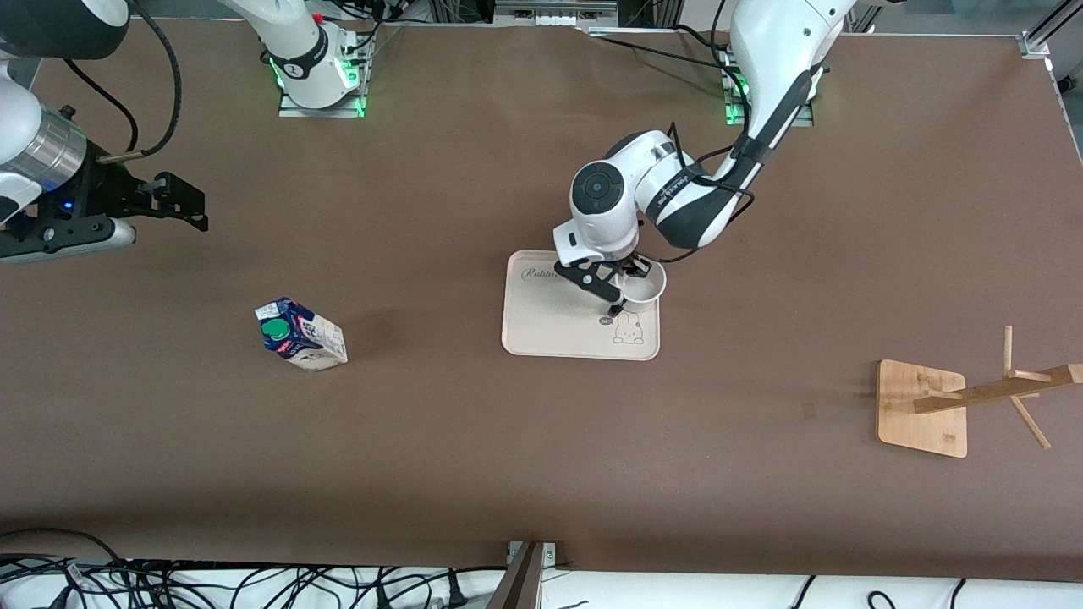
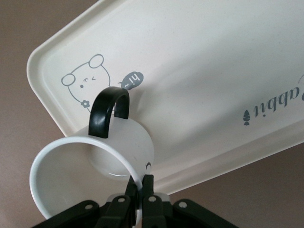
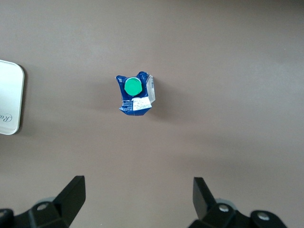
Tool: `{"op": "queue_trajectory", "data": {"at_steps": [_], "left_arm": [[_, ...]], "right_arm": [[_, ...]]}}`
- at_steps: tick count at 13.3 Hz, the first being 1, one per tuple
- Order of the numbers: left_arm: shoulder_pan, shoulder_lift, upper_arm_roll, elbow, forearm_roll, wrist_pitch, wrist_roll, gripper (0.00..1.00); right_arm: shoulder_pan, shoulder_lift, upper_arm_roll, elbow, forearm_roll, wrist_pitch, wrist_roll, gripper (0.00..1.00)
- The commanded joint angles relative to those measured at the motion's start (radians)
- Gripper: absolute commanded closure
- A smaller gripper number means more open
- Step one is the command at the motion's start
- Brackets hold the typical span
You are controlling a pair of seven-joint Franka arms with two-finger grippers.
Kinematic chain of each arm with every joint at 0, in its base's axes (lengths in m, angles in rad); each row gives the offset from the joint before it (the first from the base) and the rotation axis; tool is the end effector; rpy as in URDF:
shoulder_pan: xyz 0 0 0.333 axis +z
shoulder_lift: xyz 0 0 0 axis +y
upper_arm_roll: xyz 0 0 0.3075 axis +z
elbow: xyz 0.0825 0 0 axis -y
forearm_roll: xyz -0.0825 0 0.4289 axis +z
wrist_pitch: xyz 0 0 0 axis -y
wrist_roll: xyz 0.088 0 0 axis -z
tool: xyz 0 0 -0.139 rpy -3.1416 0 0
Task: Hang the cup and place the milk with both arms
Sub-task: 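Lift the white mug by its rim and carry it toward the wooden stand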
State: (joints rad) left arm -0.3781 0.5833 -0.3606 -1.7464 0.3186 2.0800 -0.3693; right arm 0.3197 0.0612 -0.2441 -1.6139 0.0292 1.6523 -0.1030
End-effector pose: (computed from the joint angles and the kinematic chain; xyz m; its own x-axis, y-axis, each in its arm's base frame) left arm 0.5116 -0.4247 0.1736 0.8600 -0.4804 -0.1722 -0.5018 -0.8574 -0.1145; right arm 0.6185 0.0539 0.5324 0.9843 0.1754 -0.0194 0.1751 -0.9844 -0.0163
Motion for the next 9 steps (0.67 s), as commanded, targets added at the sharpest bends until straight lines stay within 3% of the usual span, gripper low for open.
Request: {"op": "queue_trajectory", "data": {"at_steps": [1,7,9], "left_arm": [[-0.005,-0.022,0.000,0.005,0.025,0.002,-0.037,1.00],[0.018,-0.169,0.011,0.057,0.011,-0.012,-0.166,1.00],[0.120,-0.224,0.008,0.080,0.011,-0.021,-0.154,1.00]], "right_arm": [[-0.002,-0.011,-0.014,-0.006,-0.006,0.004,-0.004,0.00],[-0.002,0.003,-0.055,-0.006,-0.003,0.012,-0.004,0.00],[-0.043,0.006,-0.031,-0.006,-0.002,0.015,-0.004,0.00]]}}
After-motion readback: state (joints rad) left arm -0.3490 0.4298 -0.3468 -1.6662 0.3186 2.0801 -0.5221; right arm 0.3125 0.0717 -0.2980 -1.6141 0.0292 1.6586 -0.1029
